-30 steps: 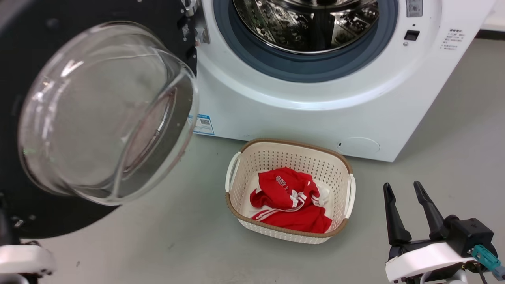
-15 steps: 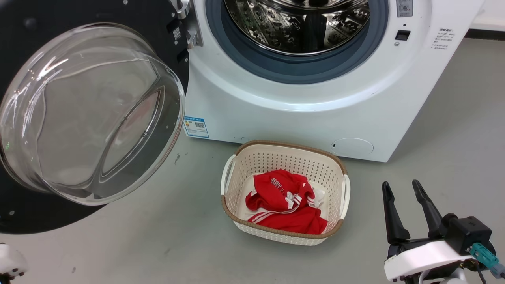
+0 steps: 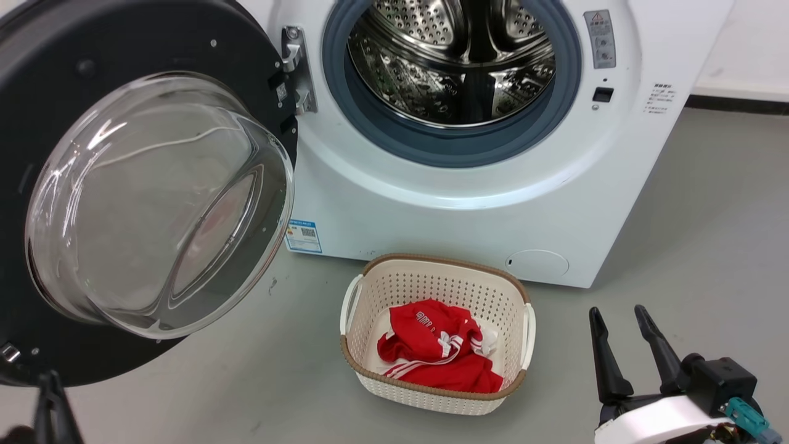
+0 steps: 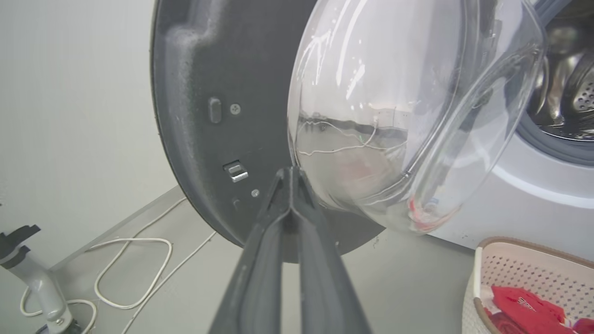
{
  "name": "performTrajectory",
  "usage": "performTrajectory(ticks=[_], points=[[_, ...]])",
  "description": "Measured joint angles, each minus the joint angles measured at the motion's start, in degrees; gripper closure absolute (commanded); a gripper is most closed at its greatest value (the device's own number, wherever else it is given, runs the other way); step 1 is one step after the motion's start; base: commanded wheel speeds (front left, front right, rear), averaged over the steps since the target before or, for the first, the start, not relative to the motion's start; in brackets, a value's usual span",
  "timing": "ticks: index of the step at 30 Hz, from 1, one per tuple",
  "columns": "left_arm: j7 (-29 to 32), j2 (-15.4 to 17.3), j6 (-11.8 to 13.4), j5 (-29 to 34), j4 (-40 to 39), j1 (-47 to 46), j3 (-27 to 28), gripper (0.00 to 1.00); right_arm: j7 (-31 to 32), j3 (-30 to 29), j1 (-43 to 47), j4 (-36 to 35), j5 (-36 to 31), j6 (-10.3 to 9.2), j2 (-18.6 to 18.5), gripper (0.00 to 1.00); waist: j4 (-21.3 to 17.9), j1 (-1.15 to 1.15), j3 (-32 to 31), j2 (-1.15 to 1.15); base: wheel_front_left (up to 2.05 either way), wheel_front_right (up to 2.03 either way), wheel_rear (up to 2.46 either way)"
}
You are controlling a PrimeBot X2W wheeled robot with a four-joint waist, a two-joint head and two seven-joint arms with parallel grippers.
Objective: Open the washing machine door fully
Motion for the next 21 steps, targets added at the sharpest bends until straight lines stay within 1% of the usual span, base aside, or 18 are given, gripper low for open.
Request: performTrajectory(ticks=[1, 2, 3, 4, 5, 8, 13, 16, 21], points=[[0.0, -1.04, -0.32, 0.21, -0.98, 1.12, -0.52, 0.88, -0.03, 0.1, 0.21, 0.01, 0.0, 0.01, 0.01, 0.0, -0.15, 0.0, -0.32, 0.0, 0.0, 0.0, 0.0], [0.0, -2.15, -0.49, 0.32, -2.09, 2.18, -1.26, 0.55, -0.03, 0.1, 0.3, -0.02, -0.05, 0.0, 0.0, 0.0, -0.31, 0.0, -0.61, 0.0, 0.0, 0.0, 0.0], [0.0, -3.05, -0.73, 0.44, -2.91, 3.08, -2.13, 0.36, -0.03, 0.16, 0.42, -0.09, -0.08, 0.01, 0.0, 0.0, -0.44, 0.0, -0.87, 0.0, 0.0, 0.0, 0.0], [0.0, -3.85, -0.77, 0.75, -3.72, 3.89, -2.91, 0.0, -0.03, 0.2, 0.62, -0.19, -0.08, 0.01, 0.0, 0.0, -0.58, 0.0, -1.09, 0.0, 0.0, 0.0, 0.0], [0.0, -4.48, -0.77, 0.89, -4.71, 5.05, -4.34, 0.0, -0.03, 0.33, 1.15, -0.27, -0.09, 0.0, 0.0, 0.0, -0.82, 0.0, -1.35, 0.0, 0.0, 0.0, 0.0], [0.0, -5.2, -0.94, 0.92, -5.47, 5.66, -6.27, 0.0, 0.07, 0.68, 1.27, -0.47, -0.26, 0.01, 0.0, 0.0, -1.2, 0.0, -1.59, 0.0, 0.0, 0.0, 0.0], [0.0, -5.52, -2.04, 2.43, -7.16, 5.42, -10.72, 0.0, 0.12, 0.87, 1.29, -1.14, -0.82, 0.01, 0.0, 0.0, -2.07, 0.0, -1.9, 0.0, 0.0, 0.0, 0.0], [0.0, -5.7, -3.0, 3.28, -8.02, 3.89, -13.61, 0.0, 0.11, 0.6, 1.29, -1.82, -1.41, 0.0, -0.01, 0.0, -2.88, 0.0, -2.01, 0.0, 0.0, 0.0, 0.0], [0.0, -5.56, -4.44, 4.69, -8.61, -0.36, -16.66, 0.0, 0.15, 0.04, 1.24, -3.11, -2.4, 0.0, 0.0, 0.0, -4.62, 0.0, -1.89, 0.0, 0.0, 0.0, 0.0]])
